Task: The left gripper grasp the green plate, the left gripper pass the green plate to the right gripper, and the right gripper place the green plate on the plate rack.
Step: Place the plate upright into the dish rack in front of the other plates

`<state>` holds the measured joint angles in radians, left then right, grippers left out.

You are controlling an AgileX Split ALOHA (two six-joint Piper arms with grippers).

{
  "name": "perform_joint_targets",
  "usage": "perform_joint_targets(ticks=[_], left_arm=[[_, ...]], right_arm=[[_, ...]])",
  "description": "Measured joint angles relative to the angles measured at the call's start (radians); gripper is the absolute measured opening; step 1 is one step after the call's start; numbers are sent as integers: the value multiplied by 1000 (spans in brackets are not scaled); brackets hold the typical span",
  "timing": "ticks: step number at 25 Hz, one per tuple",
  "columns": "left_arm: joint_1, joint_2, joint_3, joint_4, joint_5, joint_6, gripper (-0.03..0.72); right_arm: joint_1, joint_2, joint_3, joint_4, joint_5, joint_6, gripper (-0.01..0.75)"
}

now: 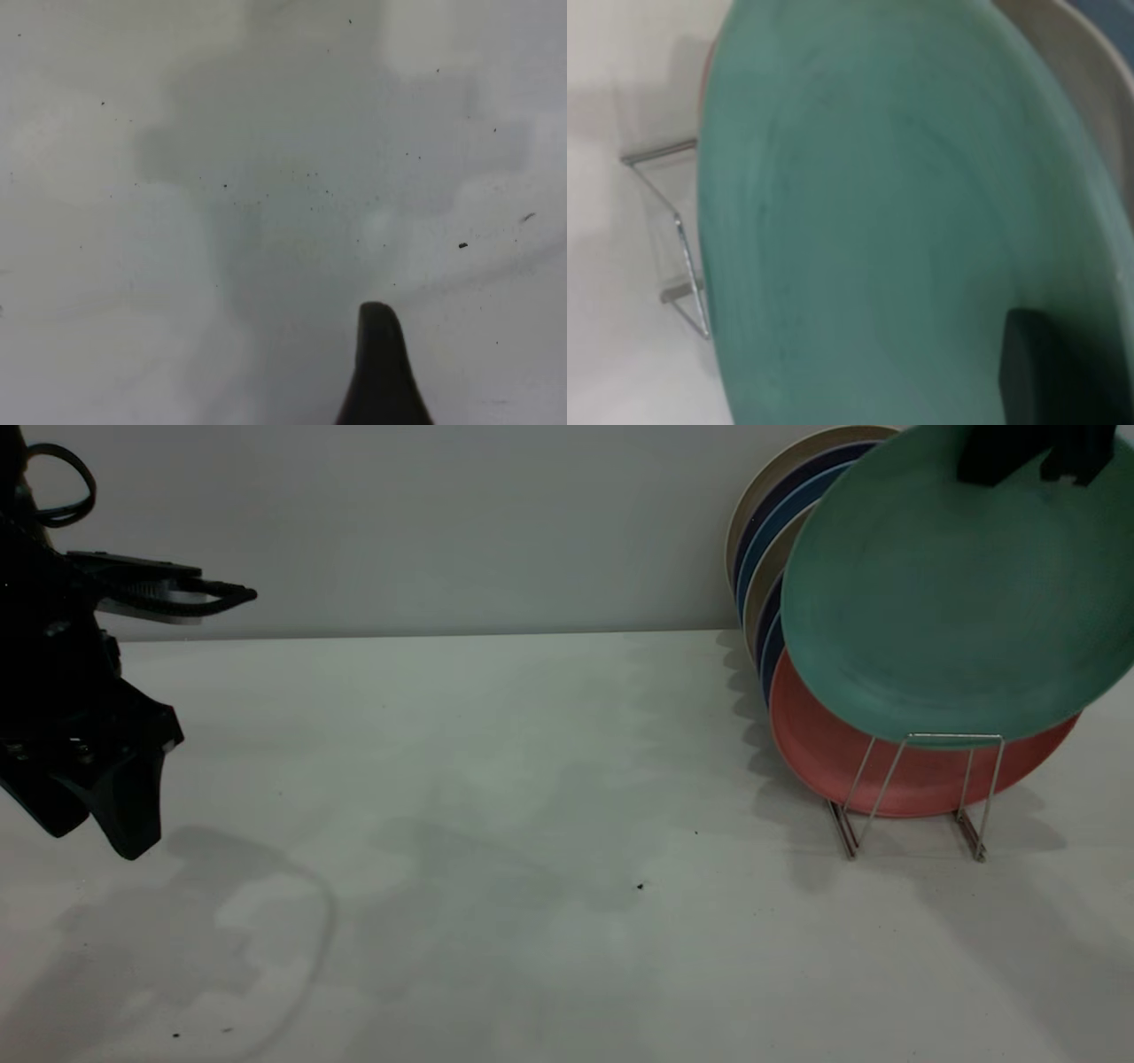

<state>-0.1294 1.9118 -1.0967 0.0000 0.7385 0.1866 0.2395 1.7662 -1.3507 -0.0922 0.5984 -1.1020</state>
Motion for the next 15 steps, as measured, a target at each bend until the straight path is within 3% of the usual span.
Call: perform_joint_targets(ticks=[8, 15], left_arm=[[0, 0, 0, 0, 0, 0, 551], [0, 0, 0, 0, 0, 0, 551]], right_arm=[[0, 35, 0, 4, 15, -4, 87], [0, 35, -1, 45, 66, -3, 188]])
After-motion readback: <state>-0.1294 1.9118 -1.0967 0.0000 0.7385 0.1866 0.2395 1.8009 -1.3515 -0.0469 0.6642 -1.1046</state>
